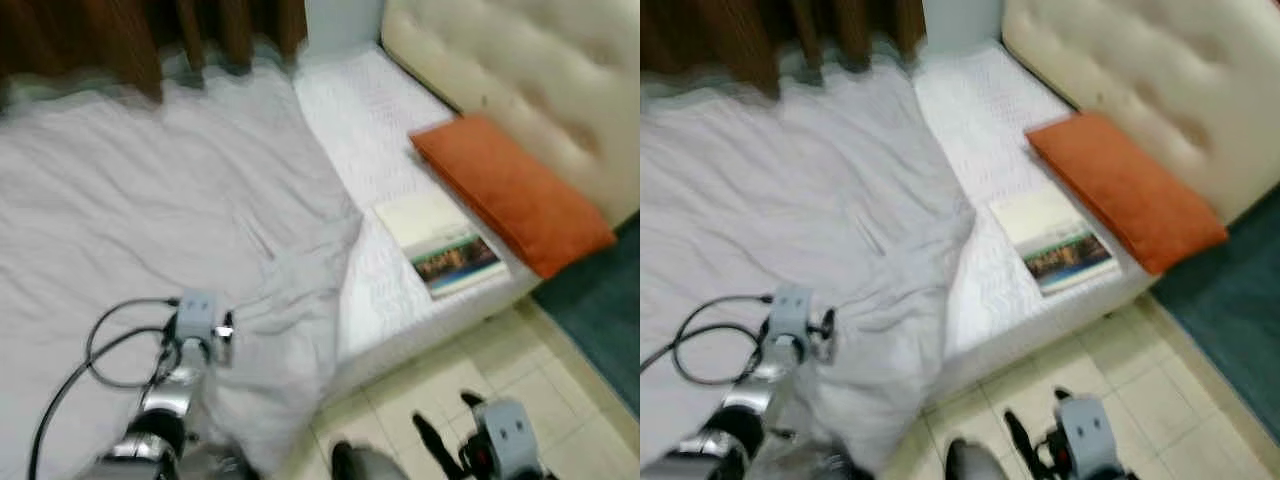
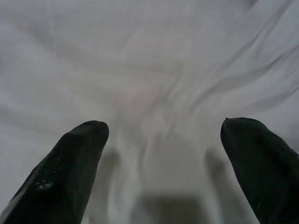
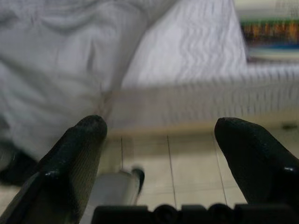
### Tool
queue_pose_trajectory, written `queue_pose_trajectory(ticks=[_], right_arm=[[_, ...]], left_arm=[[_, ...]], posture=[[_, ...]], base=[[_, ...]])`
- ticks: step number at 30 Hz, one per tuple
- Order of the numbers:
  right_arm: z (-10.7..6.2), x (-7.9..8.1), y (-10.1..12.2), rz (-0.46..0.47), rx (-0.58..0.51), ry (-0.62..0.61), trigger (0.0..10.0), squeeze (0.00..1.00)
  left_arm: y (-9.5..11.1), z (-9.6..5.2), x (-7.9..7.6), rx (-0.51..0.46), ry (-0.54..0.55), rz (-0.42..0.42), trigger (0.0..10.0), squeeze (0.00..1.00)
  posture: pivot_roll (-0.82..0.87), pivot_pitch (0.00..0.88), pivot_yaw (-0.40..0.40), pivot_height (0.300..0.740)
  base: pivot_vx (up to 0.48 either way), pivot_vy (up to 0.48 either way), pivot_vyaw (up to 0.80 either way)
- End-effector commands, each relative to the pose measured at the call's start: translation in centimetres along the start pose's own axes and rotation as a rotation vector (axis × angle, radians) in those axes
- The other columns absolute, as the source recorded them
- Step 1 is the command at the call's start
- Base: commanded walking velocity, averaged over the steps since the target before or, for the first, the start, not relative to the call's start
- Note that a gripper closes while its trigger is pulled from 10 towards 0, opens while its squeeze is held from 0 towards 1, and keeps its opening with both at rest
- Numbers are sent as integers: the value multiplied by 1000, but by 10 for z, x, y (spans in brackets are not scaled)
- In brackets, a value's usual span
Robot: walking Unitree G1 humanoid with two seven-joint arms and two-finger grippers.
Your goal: Clean up the room
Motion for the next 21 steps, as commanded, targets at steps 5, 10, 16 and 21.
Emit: queue_pose_trajectory(ticks=[5, 10, 16, 21], right_arm=[[-43, 12, -6, 19, 109, 28, 10000, 0], [-55, 15, -10, 32, 159, 25, 10000, 0], [-57, 14, -6, 37, 170, 7, 10000, 0], [-61, 11, -8, 34, 186, -8, 10000, 0]], left_arm=[[-1, 2, 36, 1, 153, -55, 10000, 0], [-14, 0, 39, 63, 167, -298, 10000, 0], [-8, 2, 13, 56, 51, -534, 10000, 0], [3, 4, -4, 25, -48, -586, 0, 0]], posture=[[-393, 587, -162, 740], [-391, 595, -156, 740], [-398, 582, -145, 740], [-407, 583, -136, 740]], base=[[0, 0, 0], [0, 0, 0], [0, 0, 0], [0, 0, 0]])
Point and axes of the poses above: a point about 5 cm out from each wrist's last joint towards the gripper, its own z axis pointing out of the wrist towards the gripper, its own y axis along the axis of the wrist's last joint, x = y × z, the point moved 3 cm from there along z, pointing out of the wrist towards the gripper, and after that the axes turned 1 degree about z, right-handed, at the moved point
